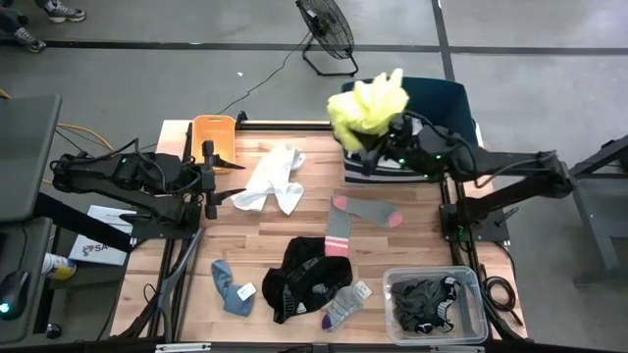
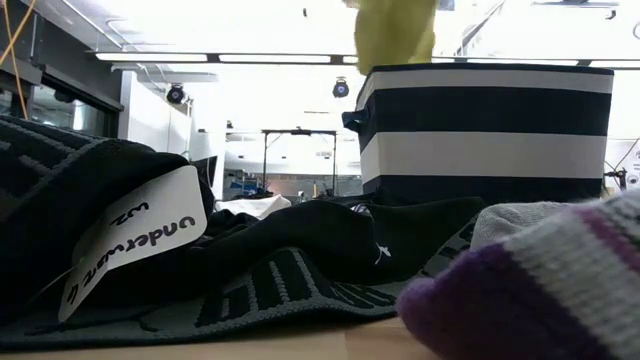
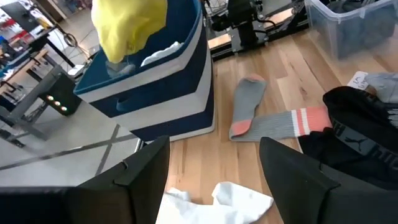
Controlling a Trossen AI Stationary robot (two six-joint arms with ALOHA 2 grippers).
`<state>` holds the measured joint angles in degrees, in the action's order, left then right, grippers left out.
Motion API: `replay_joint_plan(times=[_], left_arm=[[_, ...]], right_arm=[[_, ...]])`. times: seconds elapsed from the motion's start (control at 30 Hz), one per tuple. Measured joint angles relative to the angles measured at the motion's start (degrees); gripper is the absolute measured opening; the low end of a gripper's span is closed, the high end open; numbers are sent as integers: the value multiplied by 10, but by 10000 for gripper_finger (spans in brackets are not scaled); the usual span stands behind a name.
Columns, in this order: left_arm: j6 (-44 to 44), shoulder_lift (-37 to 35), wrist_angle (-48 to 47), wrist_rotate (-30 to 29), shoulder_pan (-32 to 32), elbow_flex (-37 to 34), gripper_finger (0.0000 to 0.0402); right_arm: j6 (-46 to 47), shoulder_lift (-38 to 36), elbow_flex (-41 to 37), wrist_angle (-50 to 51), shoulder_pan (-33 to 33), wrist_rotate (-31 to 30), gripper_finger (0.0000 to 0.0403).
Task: Pick & Place Cloths
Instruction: Put the yellow shirt into the blue bin
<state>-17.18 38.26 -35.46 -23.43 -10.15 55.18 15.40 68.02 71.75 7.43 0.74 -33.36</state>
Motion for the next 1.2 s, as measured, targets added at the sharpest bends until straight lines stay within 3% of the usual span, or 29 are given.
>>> replay_joint_plan(times=[0.23, 0.6, 1.2], left_arm=[[15, 0, -13, -1, 0, 0, 243], [35, 0, -25, -1, 0, 0, 243], [62, 1, -24, -1, 0, -33, 243]], right_arm=[[83, -40, 0, 171, 35, -81, 67], [237, -32, 0, 396, 118, -81, 67], [282, 57, 0, 490, 244, 6, 70]])
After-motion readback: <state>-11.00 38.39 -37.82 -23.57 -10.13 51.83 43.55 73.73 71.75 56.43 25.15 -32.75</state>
